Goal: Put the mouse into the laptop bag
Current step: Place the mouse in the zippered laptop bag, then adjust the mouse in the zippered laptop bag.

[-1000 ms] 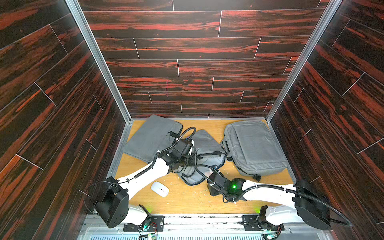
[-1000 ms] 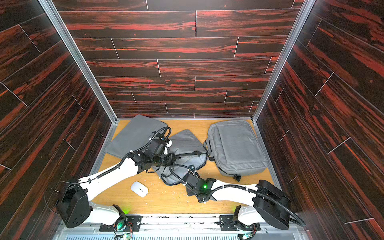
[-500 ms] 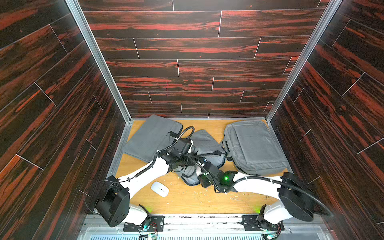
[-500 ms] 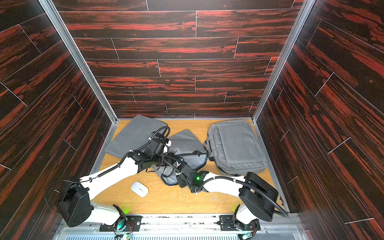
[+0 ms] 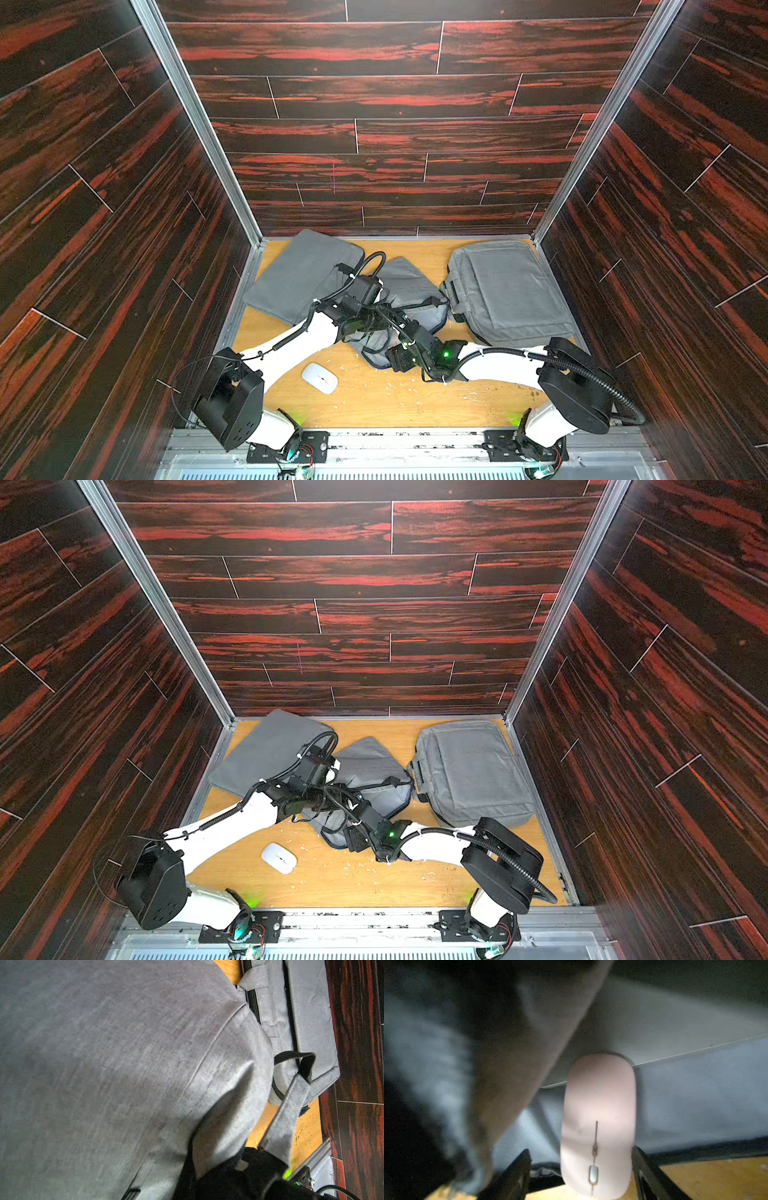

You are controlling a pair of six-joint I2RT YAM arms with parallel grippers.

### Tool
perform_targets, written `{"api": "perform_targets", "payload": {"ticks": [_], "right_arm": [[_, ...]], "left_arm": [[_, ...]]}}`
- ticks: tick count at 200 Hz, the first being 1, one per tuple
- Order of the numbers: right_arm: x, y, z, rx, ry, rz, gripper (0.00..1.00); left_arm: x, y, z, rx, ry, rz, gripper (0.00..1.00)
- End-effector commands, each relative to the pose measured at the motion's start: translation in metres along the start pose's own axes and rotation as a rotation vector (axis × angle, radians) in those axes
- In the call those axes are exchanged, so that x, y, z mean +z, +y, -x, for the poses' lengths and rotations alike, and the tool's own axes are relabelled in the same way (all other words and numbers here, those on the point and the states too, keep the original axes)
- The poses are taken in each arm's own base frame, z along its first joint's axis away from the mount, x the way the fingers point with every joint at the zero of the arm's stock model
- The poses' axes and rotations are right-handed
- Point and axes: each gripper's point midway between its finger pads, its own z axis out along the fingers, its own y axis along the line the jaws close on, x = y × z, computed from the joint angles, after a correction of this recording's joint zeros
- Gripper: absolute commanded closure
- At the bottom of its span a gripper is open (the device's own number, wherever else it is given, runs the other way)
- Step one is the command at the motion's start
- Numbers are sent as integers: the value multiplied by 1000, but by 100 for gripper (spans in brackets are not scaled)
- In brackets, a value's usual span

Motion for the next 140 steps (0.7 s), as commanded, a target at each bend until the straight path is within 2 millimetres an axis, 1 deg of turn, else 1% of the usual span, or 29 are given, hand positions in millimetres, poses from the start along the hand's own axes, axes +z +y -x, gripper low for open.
{"api": "perform_targets", "payload": {"ticks": [1, 22, 29, 31, 32, 35, 36, 39, 41, 47, 54, 58, 62, 66, 72, 76, 79, 85, 100, 121, 140], "right_arm": [[-21, 8, 1, 55, -44, 76, 22], [-42, -3, -14, 142, -72, 96, 21], [-48, -7, -22, 175, -75, 104, 21], [-50, -6, -20, 184, -84, 113, 21], [-49, -8, -25, 186, -77, 110, 21], [-51, -7, -24, 198, -85, 119, 21], [-51, -9, -29, 200, -78, 116, 21], [-53, -9, -28, 214, -83, 122, 21], [-52, -11, -33, 218, -77, 118, 21], [-53, -12, -37, 236, -75, 125, 21], [-53, -14, -42, 251, -68, 134, 24], [-53, -13, -45, 256, -61, 143, 27], [-52, -13, -47, 262, -57, 153, 33], [-51, -12, -50, 267, -49, 165, 44], [-49, -10, -52, 281, -42, 183, 69], [-47, -10, -53, 292, -39, 191, 80], [-46, -9, -54, 300, -34, 197, 86], [-43, -9, -55, 314, -26, 209, 93], [-36, -9, -54, 358, -10, 233, 96], [-24, -15, -49, 377, 8, 223, 95], [-15, -19, -35, 350, 5, 187, 93]], "left_arm": [[-3, -22, 7, 21, -20, -68, 100], [0, -21, 6, 18, -13, -66, 100], [1, -21, 5, 19, -10, -67, 100], [1, -21, 5, 19, -10, -67, 100], [1, -21, 5, 19, -10, -67, 100], [1, -21, 5, 19, -10, -68, 100], [1, -21, 6, 19, -10, -68, 100], [1, -21, 5, 20, -10, -67, 100], [1, -21, 5, 18, -8, -68, 100], [2, -21, 5, 19, -8, -69, 100], [1, -22, 5, 20, -7, -69, 100], [1, -22, 6, 19, -10, -70, 100], [1, -22, 6, 19, -8, -69, 100], [0, -22, 6, 20, -10, -70, 100], [0, -22, 7, 20, -11, -69, 100], [-1, -23, 7, 20, -11, -70, 100], [-1, -22, 7, 21, -11, -69, 100], [-1, -22, 7, 21, -14, -68, 100], [-3, -23, 7, 22, -15, -67, 100], [-4, -22, 6, 22, -16, -66, 100], [-3, -21, 5, 19, -12, -66, 100]]}}
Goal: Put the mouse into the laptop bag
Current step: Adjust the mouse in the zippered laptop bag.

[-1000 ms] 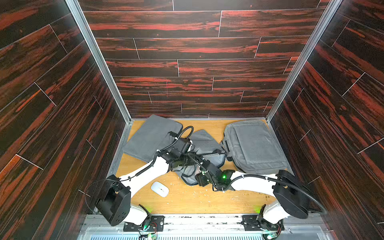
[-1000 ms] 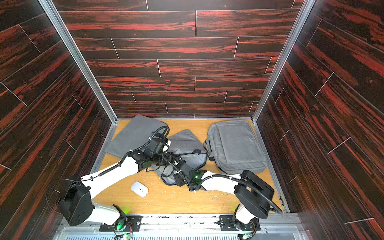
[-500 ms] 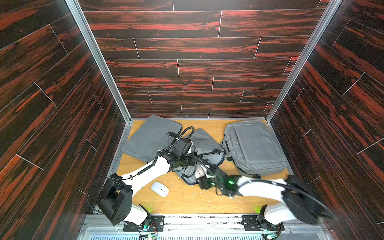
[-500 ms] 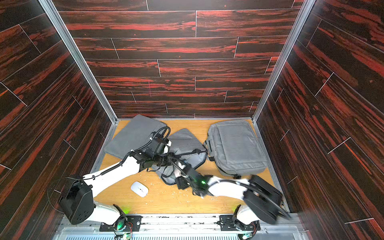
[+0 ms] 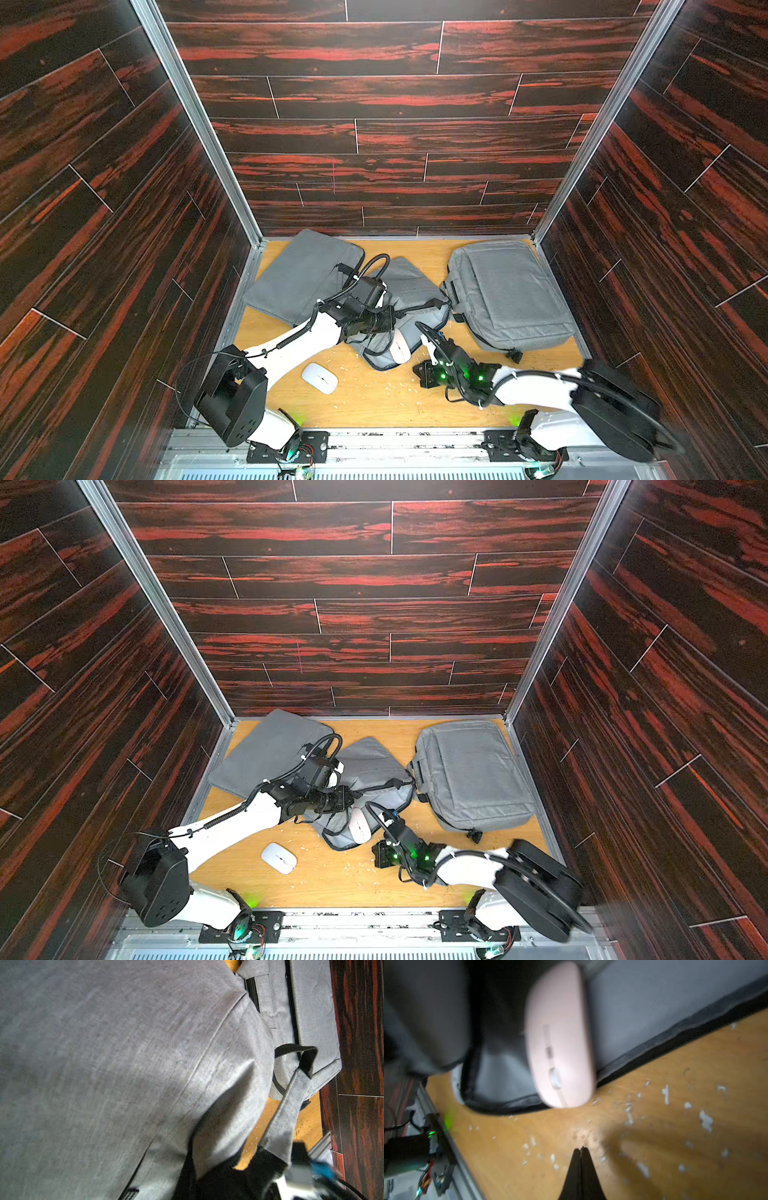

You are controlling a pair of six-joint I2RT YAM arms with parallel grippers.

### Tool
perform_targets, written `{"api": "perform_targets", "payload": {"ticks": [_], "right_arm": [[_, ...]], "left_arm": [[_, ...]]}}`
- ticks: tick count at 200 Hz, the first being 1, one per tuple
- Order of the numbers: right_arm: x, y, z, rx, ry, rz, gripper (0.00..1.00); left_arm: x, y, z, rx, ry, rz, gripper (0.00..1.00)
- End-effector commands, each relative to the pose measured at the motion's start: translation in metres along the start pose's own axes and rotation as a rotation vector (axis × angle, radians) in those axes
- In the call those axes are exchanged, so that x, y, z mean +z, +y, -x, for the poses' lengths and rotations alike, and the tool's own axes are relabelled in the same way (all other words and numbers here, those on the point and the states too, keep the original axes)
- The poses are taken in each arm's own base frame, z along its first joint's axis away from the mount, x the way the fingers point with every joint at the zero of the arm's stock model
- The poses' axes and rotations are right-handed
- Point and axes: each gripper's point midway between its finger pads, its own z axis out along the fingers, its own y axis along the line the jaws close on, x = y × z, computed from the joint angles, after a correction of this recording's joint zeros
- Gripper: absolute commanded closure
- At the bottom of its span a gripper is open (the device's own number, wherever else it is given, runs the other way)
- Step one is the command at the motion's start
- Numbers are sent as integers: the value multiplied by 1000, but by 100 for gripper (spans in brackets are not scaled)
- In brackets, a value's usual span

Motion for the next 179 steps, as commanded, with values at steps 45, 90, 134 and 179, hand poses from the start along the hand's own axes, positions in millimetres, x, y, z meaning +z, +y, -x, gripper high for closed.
{"api": "perform_targets", "payload": {"ticks": [45, 90, 134, 179], "right_arm": [[24, 37, 63, -33, -41, 87, 88], [27, 49, 72, -21, -52, 121, 89], [-12, -5, 54, 80, -99, -60, 83], [1, -24, 31, 117, -7, -111, 80]], "left_arm": [[-5, -20, 9, 4, -26, -78, 100], [-3, -22, 9, 3, -21, -87, 100], [-5, -22, 9, 10, -21, -84, 100], [-7, -22, 10, 9, -29, -84, 100]]}}
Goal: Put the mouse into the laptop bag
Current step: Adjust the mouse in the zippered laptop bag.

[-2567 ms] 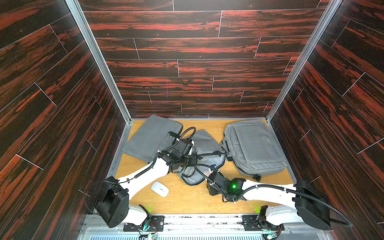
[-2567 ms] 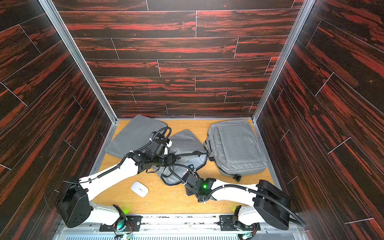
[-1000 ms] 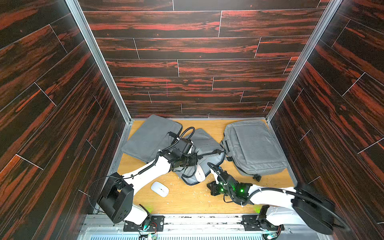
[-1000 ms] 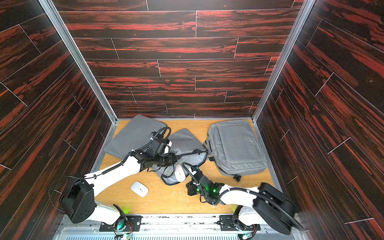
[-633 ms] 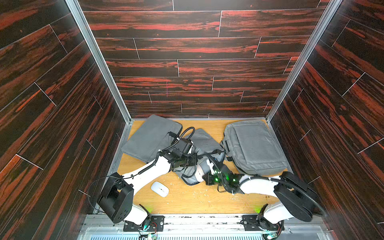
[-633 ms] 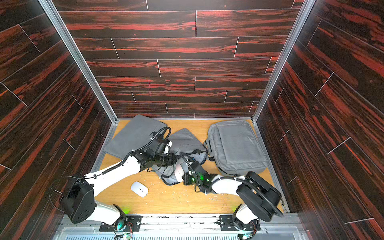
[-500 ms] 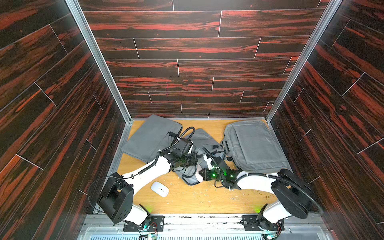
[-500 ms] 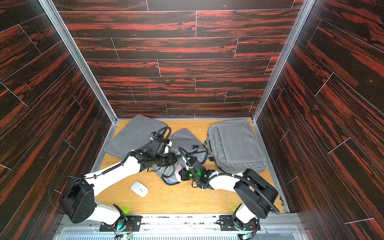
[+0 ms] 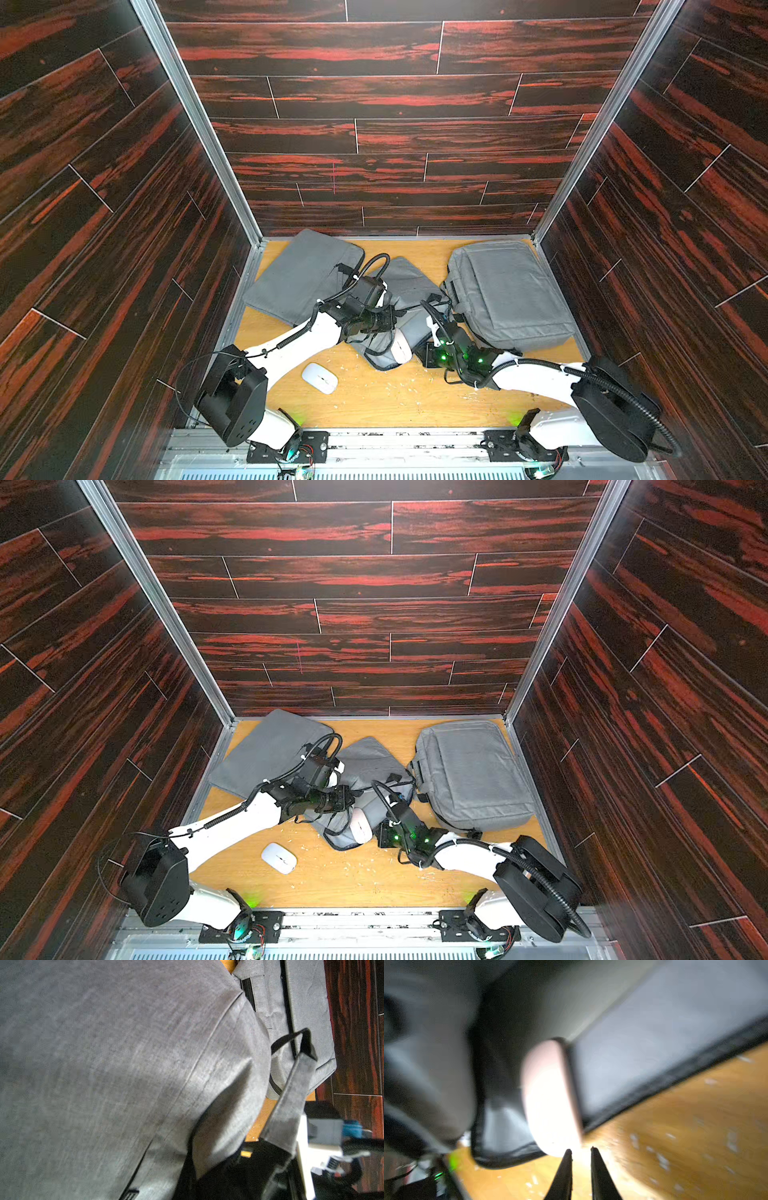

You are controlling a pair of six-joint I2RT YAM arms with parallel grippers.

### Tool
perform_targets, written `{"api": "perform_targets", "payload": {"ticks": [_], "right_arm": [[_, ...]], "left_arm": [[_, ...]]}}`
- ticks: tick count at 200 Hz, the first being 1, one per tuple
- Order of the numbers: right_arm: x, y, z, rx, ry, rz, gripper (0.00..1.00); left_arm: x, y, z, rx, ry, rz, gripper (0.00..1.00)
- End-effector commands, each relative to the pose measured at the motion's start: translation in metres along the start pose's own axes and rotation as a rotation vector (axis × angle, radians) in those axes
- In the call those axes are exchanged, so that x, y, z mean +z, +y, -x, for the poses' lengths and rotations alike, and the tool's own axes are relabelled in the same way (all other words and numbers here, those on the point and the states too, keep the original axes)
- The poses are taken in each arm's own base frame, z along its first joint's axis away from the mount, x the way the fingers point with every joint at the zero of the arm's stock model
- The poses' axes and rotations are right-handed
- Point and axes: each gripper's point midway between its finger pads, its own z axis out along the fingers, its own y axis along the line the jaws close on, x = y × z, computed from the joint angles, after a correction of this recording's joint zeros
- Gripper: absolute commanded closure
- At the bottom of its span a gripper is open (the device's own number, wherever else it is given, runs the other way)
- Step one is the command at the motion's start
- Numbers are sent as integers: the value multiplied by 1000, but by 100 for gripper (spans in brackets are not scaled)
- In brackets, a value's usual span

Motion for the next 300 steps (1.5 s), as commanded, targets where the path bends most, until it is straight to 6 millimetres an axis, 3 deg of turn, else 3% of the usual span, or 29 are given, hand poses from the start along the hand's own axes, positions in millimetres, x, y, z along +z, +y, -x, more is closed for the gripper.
{"api": "perform_targets", "payload": {"ticks": [1, 42, 77, 121, 153, 190, 242, 254, 279, 300], "right_arm": [[11, -10, -12, 29, 58, -42, 80], [45, 32, -1, 24, 107, 89, 80], [51, 75, 16, -12, 84, 188, 77], [68, 92, 25, -8, 85, 225, 75], [72, 82, 20, 12, 81, 187, 75], [53, 55, 14, 32, 33, 106, 74], [32, 40, 19, 25, -30, 34, 80], [23, 37, 21, 17, -47, 13, 78], [10, 26, 19, 12, -53, -32, 63], [3, 13, 11, 21, -48, -63, 61]], "left_arm": [[-6, -18, 9, 11, -28, -66, 100], [-6, -17, 9, 13, -26, -60, 100], [-1, -17, 6, 9, -13, -64, 100], [0, -18, 3, 1, -3, -79, 100], [-1, -20, 4, 0, -4, -86, 100], [-1, -20, 2, -2, -2, -89, 100], [12, -37, -5, -9, 22, -136, 100], [16, -41, -8, 0, 35, -136, 100], [20, -41, -11, 1, 46, -130, 100], [19, -39, -12, -2, 43, -127, 100]]}}
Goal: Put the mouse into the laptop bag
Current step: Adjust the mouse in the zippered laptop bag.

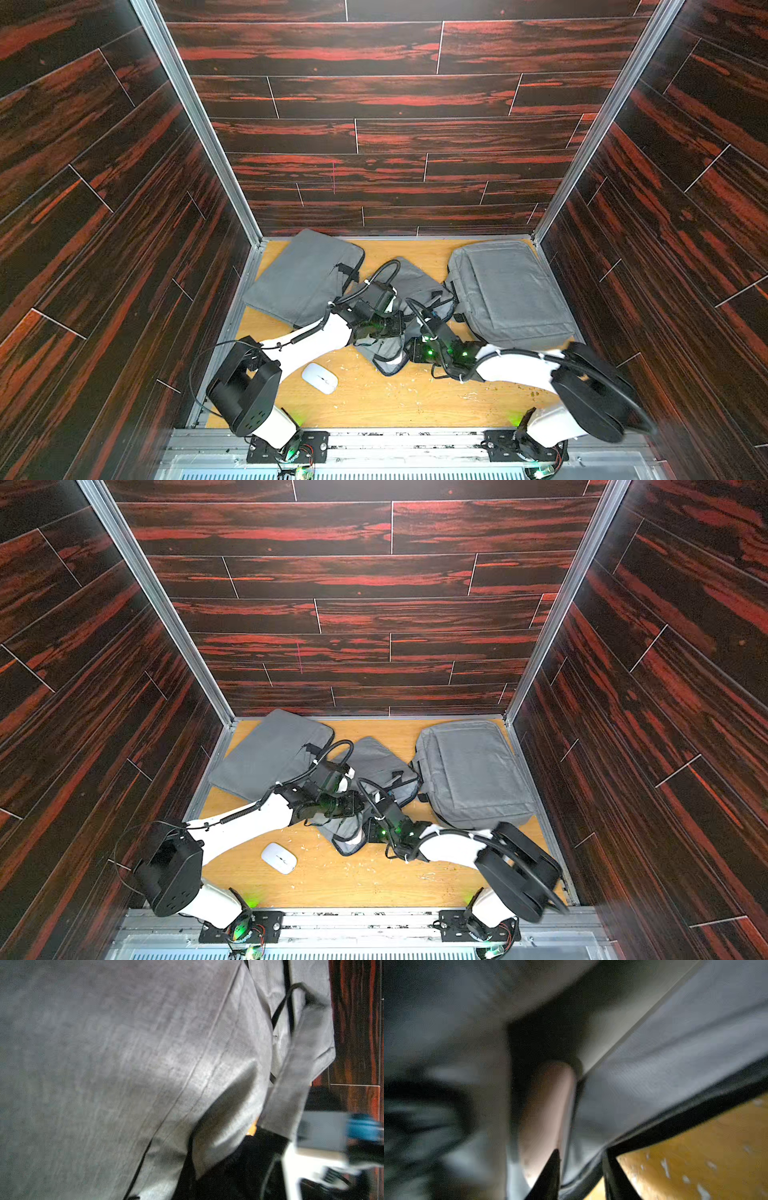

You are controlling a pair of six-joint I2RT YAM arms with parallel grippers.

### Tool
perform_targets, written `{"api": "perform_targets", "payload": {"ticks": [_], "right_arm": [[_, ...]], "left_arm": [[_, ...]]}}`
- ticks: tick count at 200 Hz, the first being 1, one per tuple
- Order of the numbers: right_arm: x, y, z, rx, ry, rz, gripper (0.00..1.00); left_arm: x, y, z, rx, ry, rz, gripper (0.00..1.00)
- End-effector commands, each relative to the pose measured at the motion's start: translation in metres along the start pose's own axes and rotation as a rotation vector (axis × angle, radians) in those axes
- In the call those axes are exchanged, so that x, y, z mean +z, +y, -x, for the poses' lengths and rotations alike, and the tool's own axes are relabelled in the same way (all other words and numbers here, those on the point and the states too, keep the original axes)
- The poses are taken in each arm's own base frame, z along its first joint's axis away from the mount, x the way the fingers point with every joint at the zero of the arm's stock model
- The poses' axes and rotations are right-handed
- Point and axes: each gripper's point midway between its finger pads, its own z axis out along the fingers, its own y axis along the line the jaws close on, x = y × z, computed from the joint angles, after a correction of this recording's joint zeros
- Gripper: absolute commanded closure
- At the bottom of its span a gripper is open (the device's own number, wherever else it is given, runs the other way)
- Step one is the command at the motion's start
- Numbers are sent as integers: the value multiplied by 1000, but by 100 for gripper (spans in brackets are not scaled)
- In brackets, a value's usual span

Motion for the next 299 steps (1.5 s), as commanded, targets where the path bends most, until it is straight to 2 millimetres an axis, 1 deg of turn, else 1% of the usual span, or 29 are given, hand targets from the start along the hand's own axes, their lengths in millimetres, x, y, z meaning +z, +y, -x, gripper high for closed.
{"api": "perform_targets", "payload": {"ticks": [1, 16, 28, 43, 66, 88, 125, 141, 159, 181, 209, 227, 241, 258, 283, 299], "right_arm": [[-12, -12, -4, 4, -18, -41, 61], [-16, -18, -6, 8, -23, -55, 62], [-17, -18, -6, 6, -25, -48, 70], [-14, -14, -5, 0, -27, -35, 82], [0, -10, -3, -19, -9, -41, 90], [15, 6, 1, -34, 0, 10, 91], [39, 43, 14, -48, 2, 135, 90], [40, 56, 17, -39, -13, 210, 88], [35, 62, 17, -36, -30, 262, 84], [31, 51, 11, -24, -33, 239, 83], [19, 26, 6, -4, -56, 160, 79], [5, 7, 5, 0, -86, 89, 77], [-8, -10, 4, 4, -111, 18, 77], [-24, -28, 6, 9, -142, -56, 76], [-47, -43, 11, -4, -180, -135, 76], [-63, -45, 19, -22, -214, -163, 76]], "left_arm": [[-6, -24, 7, 7, -18, -83, 100], [-7, -23, 7, 6, -21, -82, 100], [-8, -24, 7, 7, -24, -83, 100], [-9, -24, 7, 7, -24, -83, 100], [-8, -25, 8, 5, -22, -83, 100], [-7, -24, 7, 1, -17, -84, 100], [-2, -23, 5, -7, -8, -87, 100], [0, -24, 4, -7, -4, -89, 100], [2, -23, 3, -8, 1, -88, 100], [3, -22, 1, -8, 7, -87, 100], [2, -19, -1, -13, 5, -82, 100], [1, -19, -2, -17, 5, -85, 89], [-2, -20, -2, -21, 2, -86, 75], [-5, -18, -3, -24, -3, -83, 61], [-14, -18, -4, -18, -19, -72, 46], [-23, -16, -3, -12, -40, -58, 37]]}}
